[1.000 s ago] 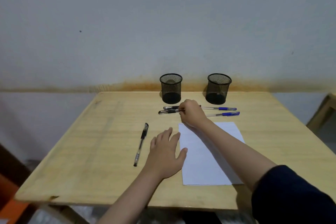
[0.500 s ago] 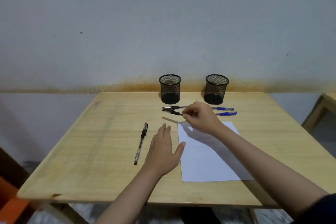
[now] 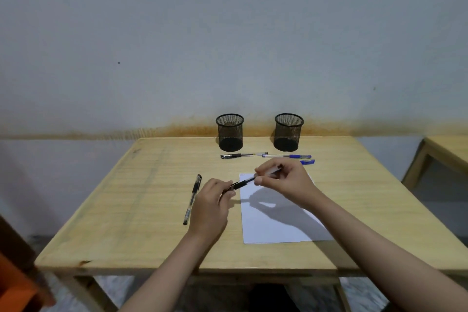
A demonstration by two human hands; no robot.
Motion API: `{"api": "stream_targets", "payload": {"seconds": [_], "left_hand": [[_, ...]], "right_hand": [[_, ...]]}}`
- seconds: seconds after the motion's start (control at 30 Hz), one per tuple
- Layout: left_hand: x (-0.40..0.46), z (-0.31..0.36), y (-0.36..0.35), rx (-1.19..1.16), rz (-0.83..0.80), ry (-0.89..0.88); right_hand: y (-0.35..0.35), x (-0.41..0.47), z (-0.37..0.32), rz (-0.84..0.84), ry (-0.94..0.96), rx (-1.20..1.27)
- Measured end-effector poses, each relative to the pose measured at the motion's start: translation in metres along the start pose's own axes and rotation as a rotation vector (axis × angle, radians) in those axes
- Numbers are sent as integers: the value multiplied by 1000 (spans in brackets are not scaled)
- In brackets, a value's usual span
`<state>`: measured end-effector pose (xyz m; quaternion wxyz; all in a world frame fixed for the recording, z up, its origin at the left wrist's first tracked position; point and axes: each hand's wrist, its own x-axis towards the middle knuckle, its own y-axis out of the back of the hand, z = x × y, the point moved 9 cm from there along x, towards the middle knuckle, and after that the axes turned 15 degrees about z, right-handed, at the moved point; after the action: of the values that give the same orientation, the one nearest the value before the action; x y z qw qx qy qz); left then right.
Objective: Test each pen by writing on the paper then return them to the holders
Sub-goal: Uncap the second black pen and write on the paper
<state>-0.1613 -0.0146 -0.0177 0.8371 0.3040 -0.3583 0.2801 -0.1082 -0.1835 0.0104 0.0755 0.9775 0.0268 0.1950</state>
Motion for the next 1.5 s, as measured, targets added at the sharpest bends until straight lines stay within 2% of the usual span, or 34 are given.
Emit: {"api": "stream_targets", "payload": {"seconds": [0.07, 0.23, 0.33, 0.5, 0.67, 0.73, 0.83, 0.9, 0.97, 1.1, 1.2, 1.5], "left_hand": [[2, 4, 3, -25, 0, 5], [4, 17, 3, -80, -7, 48], [10, 19, 5, -67, -40, -32], [29, 23, 6, -4, -136, -260], [26, 15, 37, 10, -116, -304], [25, 12, 36, 18, -155, -309], [39, -24, 65, 103, -59, -168], [46, -59, 98, 230, -10, -62], [50, -78, 113, 347, -34, -22], [39, -103, 107, 309, -65, 283], [22, -126, 101, 337, -116, 406], [10, -141, 91, 303, -125, 515]], "right_hand": [[0, -3, 1, 61, -32, 91], [-19, -10, 3, 47, -13, 18], [-21, -11, 1, 60, -4, -13], [-24, -9, -22, 143, 179, -155], [-52, -31, -38, 126, 368, -221], [-54, -36, -45, 153, 402, -200], [-32, -35, -62, 232, 466, -140], [-15, -32, -67, 234, 427, -97], [-10, -29, -65, 204, 345, -85], [-29, -31, -49, 127, 205, -65], [-34, -35, -36, 114, 117, -23], [-26, -38, -13, 136, 38, -85]]}}
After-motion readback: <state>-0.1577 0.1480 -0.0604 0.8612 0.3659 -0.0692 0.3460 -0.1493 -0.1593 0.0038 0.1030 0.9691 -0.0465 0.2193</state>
